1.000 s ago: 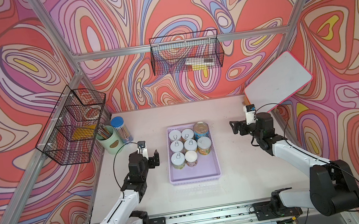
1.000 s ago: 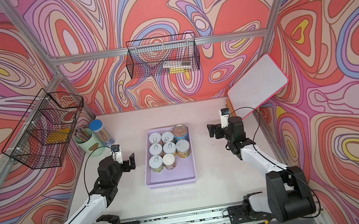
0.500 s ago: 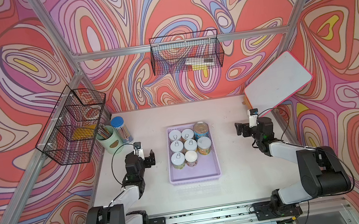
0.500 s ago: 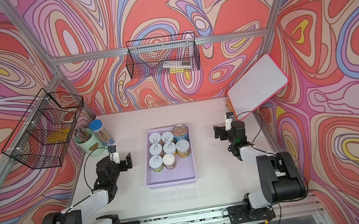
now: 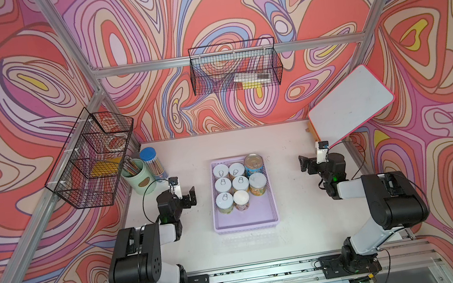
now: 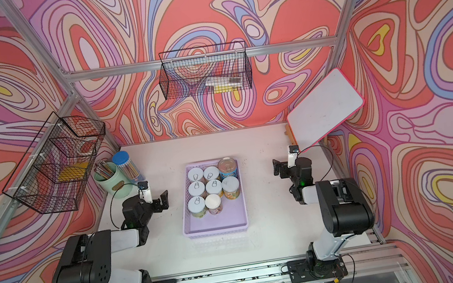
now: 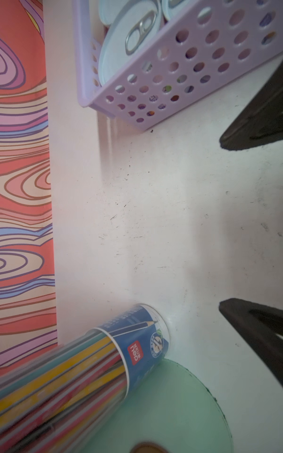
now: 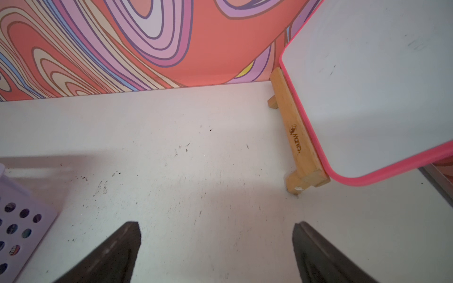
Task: Put the canned food in the basket
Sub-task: Reset both arms
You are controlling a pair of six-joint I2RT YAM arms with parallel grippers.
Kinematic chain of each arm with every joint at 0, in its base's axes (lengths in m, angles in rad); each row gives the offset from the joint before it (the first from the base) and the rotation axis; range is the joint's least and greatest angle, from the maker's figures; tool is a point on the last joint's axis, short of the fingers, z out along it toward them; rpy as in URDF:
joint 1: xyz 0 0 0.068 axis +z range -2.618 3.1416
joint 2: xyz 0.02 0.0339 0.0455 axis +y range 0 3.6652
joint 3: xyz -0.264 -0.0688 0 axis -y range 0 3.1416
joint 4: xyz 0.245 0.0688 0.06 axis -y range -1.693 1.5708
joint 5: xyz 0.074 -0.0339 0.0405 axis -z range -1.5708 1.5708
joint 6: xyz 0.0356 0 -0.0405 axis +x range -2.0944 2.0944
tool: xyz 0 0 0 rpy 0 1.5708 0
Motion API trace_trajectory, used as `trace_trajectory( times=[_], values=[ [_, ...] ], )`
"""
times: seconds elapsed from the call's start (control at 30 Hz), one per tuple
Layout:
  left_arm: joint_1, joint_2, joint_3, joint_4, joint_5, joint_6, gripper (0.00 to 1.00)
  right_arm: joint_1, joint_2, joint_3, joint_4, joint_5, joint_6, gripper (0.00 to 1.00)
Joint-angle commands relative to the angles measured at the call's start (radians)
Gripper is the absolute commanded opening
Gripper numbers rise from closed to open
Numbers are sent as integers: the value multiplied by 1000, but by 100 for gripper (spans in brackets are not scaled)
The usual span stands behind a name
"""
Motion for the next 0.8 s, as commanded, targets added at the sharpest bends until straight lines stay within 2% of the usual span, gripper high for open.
trace_trajectory(
  times=[0.0,0.03,0.07,0.17,0.6,0.67,0.77],
  values=[
    [7,6,59,-30,12,-10,99,-5,22,-42,145,-16,1,98],
    [7,17,85,-59,-11,-22,99,-5,32,-48,157,-18,-2,98],
    [5,30,67,1,-13,-27,99,-5,52,-56,201,-15,0,98],
    [4,18,77,-45,-64,-41,99,-5,52,-58,205,-11,0,98],
    [2,22,71,-23,-64,-42,99,-3,49,-49,183,-1,-6,98],
    [3,22,72,-25,-64,-41,99,23,54,-29,143,55,-17,98],
    [4,22,71,-23,-65,-42,99,27,50,-44,170,59,-17,98]
  ],
)
